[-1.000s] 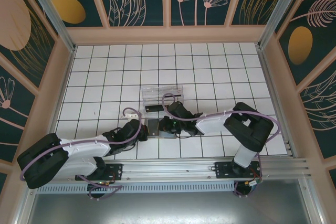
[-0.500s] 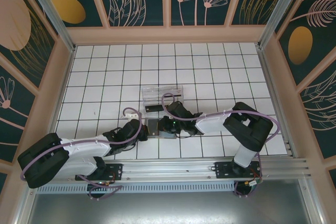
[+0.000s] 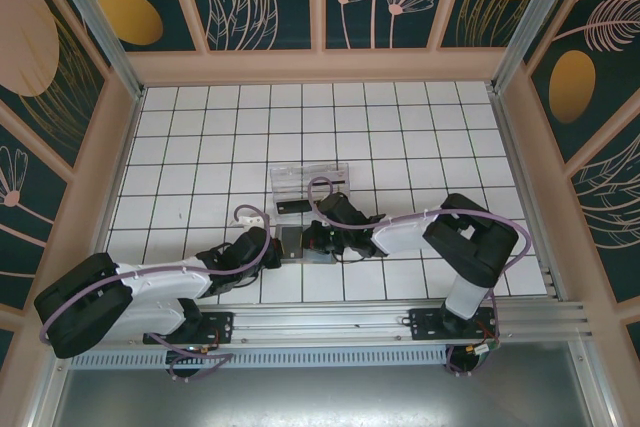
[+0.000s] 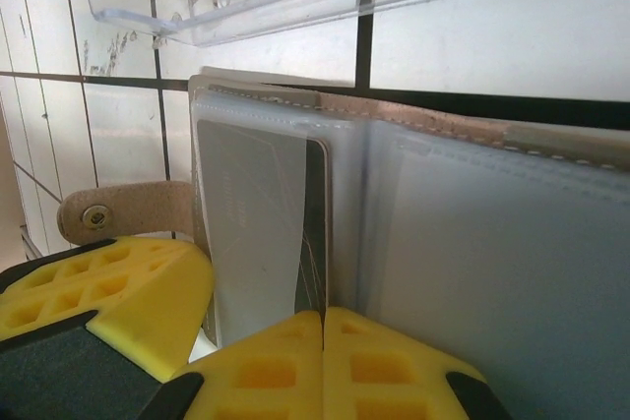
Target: Take the credit cards out of the card holder
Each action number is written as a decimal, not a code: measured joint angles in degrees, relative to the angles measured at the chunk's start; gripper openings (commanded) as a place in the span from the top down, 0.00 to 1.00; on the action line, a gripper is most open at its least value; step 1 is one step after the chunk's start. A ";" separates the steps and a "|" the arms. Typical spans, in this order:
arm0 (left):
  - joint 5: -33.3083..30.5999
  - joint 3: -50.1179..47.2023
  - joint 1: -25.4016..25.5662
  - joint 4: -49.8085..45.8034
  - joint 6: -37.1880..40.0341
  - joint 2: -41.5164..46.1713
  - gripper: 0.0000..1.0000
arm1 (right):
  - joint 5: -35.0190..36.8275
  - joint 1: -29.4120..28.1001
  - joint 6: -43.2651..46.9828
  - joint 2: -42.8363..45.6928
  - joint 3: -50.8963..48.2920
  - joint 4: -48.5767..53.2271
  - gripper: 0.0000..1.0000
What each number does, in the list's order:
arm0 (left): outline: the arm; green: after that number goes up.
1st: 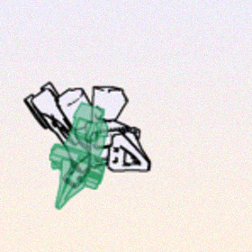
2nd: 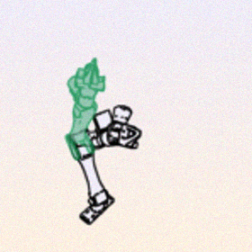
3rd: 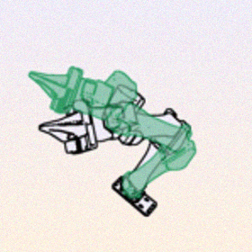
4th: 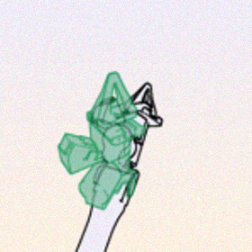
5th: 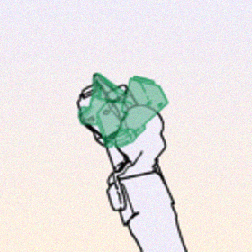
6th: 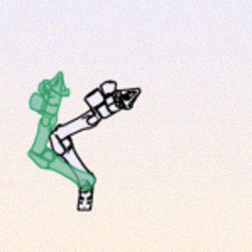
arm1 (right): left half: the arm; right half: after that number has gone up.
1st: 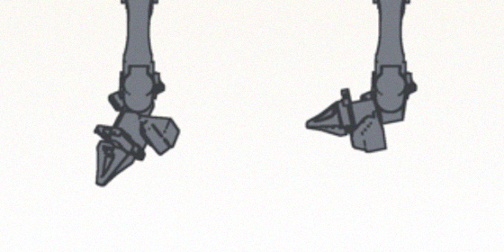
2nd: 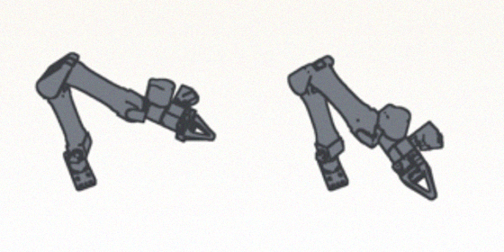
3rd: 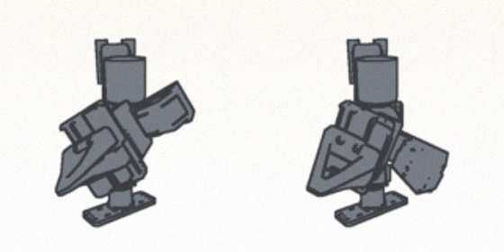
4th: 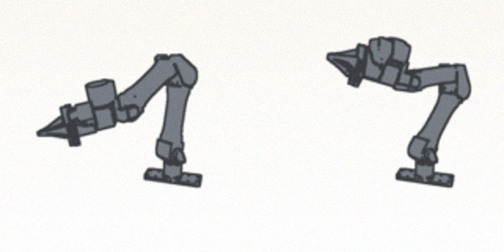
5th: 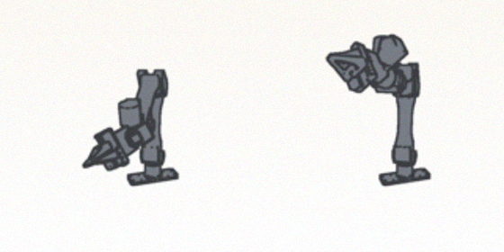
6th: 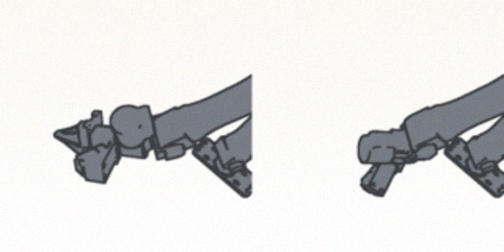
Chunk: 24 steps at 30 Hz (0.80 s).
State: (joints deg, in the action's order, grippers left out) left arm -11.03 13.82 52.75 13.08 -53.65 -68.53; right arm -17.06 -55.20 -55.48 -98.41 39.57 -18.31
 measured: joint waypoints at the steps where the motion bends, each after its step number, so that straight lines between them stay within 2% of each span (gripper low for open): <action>1: -0.02 0.00 0.00 0.00 0.00 0.02 1.00 | -0.04 0.04 0.00 0.00 -0.07 -0.13 1.00; 20: -0.15 0.00 0.02 -2.58 0.00 1.46 1.00 | -0.52 1.55 0.04 4.42 -4.26 -1.27 1.00; 24: -0.17 0.00 0.02 -2.32 0.00 1.14 1.00 | -0.85 1.55 0.04 4.31 -4.26 -2.01 0.90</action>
State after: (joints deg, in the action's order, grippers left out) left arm -11.20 13.82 52.77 10.76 -53.65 -67.40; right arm -17.91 -53.65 -55.44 -94.11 35.31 -20.32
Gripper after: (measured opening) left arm 0.068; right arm 0.074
